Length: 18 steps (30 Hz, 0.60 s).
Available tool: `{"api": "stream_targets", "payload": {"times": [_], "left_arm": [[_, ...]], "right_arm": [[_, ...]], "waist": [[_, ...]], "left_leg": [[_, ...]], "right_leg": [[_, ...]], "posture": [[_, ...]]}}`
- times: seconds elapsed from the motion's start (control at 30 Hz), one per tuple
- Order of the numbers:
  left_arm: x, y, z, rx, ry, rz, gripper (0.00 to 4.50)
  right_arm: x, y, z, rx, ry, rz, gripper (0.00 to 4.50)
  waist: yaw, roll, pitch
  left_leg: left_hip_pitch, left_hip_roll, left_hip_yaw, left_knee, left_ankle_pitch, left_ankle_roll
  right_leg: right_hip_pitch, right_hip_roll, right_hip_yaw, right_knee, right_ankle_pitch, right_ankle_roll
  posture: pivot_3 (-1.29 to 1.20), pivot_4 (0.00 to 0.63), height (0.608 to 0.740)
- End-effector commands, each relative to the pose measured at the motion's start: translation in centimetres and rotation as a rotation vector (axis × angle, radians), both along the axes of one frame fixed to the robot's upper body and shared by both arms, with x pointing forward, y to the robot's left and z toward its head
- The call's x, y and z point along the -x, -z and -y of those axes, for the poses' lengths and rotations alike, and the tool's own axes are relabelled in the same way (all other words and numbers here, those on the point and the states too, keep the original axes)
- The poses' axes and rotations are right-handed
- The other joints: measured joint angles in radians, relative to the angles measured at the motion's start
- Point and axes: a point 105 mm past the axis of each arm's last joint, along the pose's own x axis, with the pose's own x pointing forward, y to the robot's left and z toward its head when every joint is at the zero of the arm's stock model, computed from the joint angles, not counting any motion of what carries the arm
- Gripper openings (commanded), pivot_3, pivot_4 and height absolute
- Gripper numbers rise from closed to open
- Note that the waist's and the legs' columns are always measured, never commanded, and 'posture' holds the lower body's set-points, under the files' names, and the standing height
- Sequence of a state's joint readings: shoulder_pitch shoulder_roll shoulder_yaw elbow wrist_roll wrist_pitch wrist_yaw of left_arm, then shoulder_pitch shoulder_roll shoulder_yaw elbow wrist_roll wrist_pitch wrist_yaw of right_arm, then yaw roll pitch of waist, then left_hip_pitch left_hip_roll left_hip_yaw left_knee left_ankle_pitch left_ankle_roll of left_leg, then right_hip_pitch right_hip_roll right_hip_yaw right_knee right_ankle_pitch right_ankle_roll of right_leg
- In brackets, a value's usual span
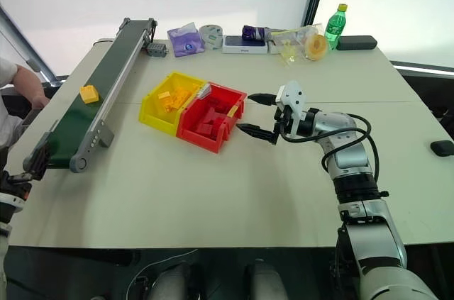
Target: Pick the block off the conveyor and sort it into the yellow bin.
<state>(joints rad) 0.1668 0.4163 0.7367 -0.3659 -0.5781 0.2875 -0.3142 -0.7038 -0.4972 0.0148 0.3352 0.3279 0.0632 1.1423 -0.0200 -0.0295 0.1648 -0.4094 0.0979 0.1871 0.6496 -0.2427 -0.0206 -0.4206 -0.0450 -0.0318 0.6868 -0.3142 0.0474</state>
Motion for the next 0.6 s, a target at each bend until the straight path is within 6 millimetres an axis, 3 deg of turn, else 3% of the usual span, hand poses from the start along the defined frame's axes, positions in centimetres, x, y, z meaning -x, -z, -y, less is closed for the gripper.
{"api": "stream_targets", "payload": {"times": [0.03, 0.4, 0.6], "left_arm": [[-0.7, -1.1, 0.3, -0.048, 0.023, -0.008, 4.47], [-7.1, -2.9, -1.4, -0.025, -0.01, -0.21, 4.47], [-8.6, -1.1, -0.6, -0.05, 0.05, -0.327, 4.47]], "right_arm": [[0.2, -1.7, -0.4, -0.013, -0.016, 0.061, 4.5], [0.3, -1.6, -0.7, -0.018, -0.016, 0.056, 4.5], [0.6, -1.7, -0.5, -0.02, -0.005, 0.057, 4.5]], "waist": [[0.0, 0.0, 0.0], [0.001, 0.0, 0.0], [-0.004, 0.0, 0.0]], "left_leg": [[0.0, 0.0, 0.0, 0.0, 0.0, 0.0], [0.0, 0.0, 0.0, -0.001, 0.0, 0.0], [0.0, 0.0, 0.002, -0.001, 0.0, 0.0]], "right_leg": [[0.0, 0.0, 0.0, 0.0, 0.0, 0.0], [0.0, 0.0, 0.0, 0.0, 0.0, 0.0], [-0.002, 0.0, 0.0, 0.0, 0.0, 0.0]], "posture": [[0.0, 0.15, 0.74], [0.0, 0.15, 0.74], [0.0, 0.15, 0.74]]}}
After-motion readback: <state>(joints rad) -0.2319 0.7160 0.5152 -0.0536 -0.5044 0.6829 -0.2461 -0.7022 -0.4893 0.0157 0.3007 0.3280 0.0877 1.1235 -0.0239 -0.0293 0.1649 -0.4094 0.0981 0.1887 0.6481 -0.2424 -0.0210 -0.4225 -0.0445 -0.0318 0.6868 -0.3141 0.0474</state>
